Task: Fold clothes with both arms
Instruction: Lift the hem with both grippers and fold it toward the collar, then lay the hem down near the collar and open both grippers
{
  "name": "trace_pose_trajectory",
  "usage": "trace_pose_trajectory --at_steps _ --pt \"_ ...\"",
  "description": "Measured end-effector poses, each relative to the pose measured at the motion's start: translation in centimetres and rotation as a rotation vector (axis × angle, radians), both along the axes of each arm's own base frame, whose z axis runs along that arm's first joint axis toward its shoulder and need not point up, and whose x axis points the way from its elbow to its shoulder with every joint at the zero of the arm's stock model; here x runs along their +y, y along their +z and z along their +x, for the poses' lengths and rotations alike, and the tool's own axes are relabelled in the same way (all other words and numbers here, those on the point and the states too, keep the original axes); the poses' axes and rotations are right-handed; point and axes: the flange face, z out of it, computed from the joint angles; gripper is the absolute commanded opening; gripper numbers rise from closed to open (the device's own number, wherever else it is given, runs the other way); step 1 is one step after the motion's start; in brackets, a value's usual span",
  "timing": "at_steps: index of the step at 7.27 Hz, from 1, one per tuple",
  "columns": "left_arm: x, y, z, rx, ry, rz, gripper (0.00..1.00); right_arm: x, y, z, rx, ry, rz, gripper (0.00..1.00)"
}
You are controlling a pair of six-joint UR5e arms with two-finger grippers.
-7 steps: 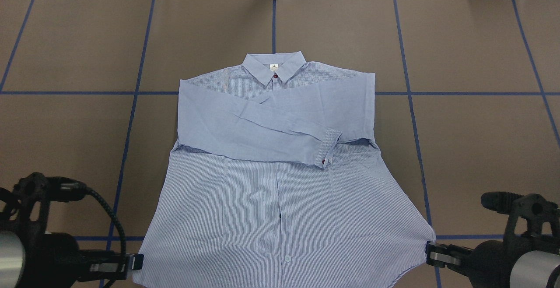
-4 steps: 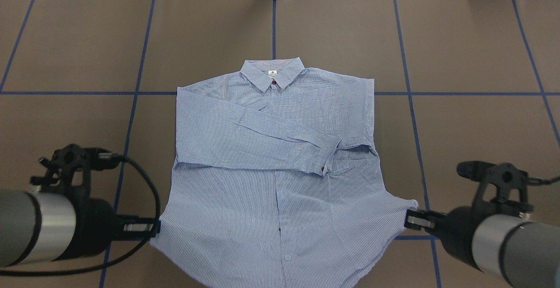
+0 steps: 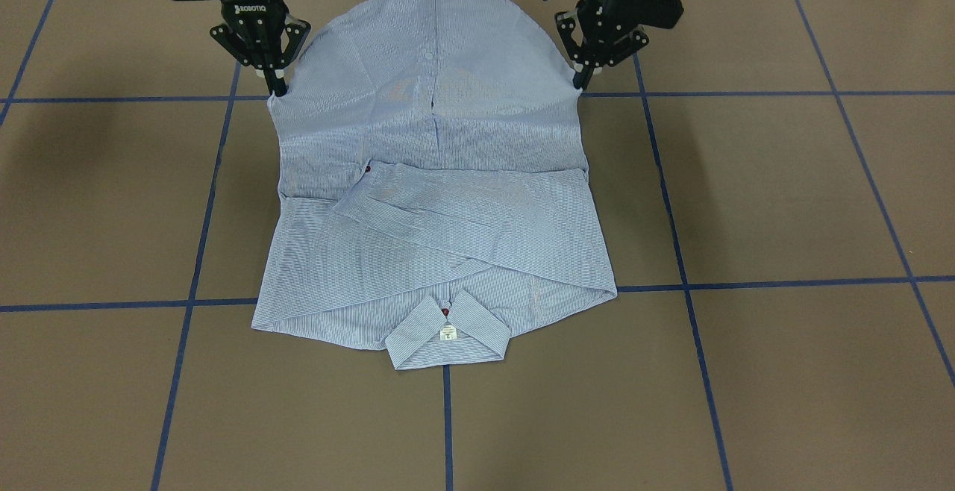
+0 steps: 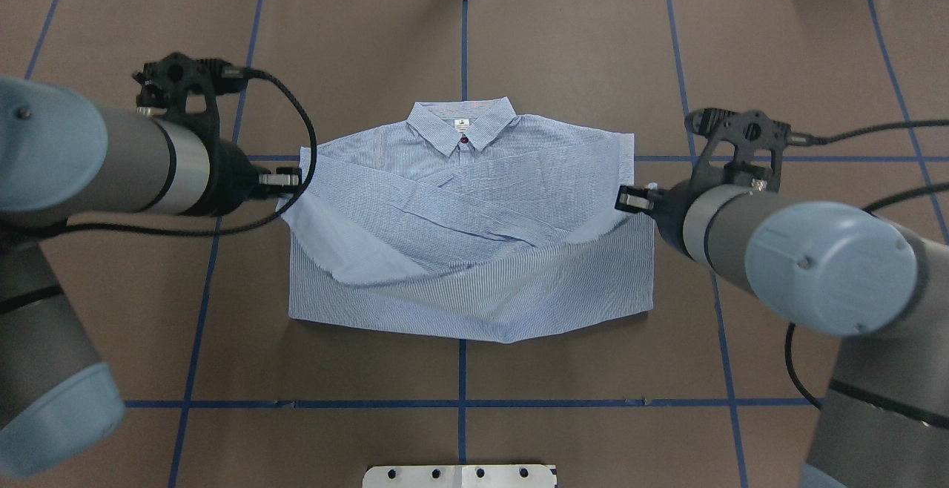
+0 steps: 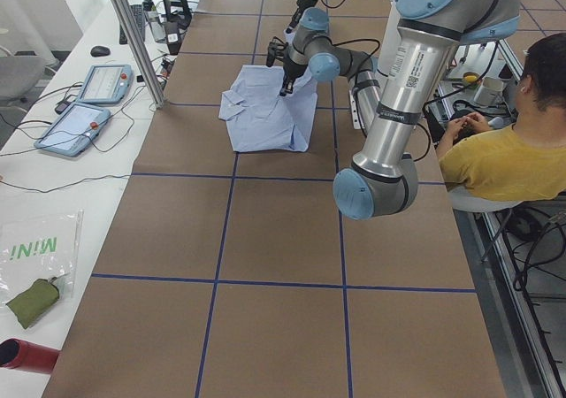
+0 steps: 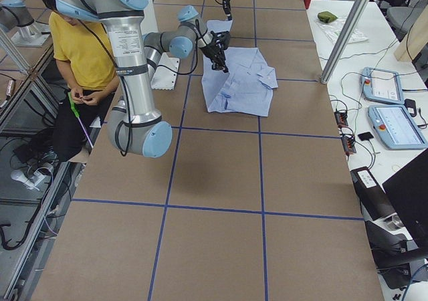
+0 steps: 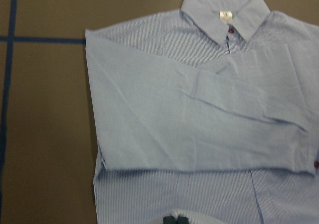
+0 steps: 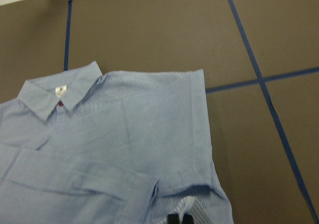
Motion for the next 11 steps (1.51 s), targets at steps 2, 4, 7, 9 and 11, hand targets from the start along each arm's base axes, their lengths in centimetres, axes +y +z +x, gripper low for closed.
trace_pose_trajectory --at_steps 2,4,7,9,11 --pt "-6.4 1.3 0.9 -0.071 -0.109 0.011 0.00 -7.5 0.6 -2.2 0.063 0.088 -0.011 0.00" --pt "-10.7 4.8 4.1 -0.100 -0.153 0.024 0.00 -12.1 3.3 -5.0 0.079 0.113 -0.001 0.00" --pt "-13.7 10.7 9.4 -0.099 -0.139 0.039 0.00 -16.0 10.1 -9.9 0.115 0.098 0.001 0.00" --pt "-14.6 12.8 11.5 -0.122 -0.080 0.108 0.00 -17.5 12.2 -10.5 0.132 0.053 0.007 0.00" --pt "-14.9 13.4 11.8 -0.145 -0.036 0.156 0.00 -18.7 12.2 -10.4 0.118 0.015 -0.010 0.00"
